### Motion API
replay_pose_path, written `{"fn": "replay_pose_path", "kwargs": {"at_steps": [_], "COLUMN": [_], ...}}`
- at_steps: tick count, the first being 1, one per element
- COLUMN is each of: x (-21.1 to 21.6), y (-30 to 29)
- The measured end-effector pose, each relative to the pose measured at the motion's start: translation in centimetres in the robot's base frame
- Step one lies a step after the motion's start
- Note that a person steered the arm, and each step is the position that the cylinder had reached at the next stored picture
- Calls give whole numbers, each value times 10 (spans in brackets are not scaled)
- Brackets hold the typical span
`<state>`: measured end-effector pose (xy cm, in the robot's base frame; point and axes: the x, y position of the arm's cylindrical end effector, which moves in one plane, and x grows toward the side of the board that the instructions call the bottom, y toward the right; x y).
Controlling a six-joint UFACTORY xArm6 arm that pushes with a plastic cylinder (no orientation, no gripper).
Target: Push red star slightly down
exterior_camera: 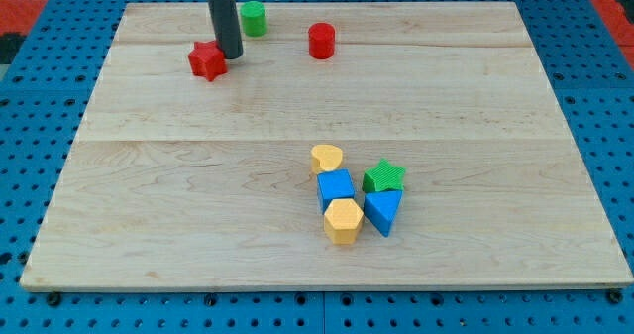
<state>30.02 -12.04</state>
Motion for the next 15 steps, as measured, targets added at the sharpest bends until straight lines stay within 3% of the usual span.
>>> {"fn": "replay_pose_path", "kwargs": {"at_steps": [2, 4, 5, 6, 7, 9, 10, 12, 15], "x": [17, -35, 12, 99, 88, -10, 2, 147, 92], "y": [-24, -48, -100, -100, -107, -106, -72, -68, -65]}}
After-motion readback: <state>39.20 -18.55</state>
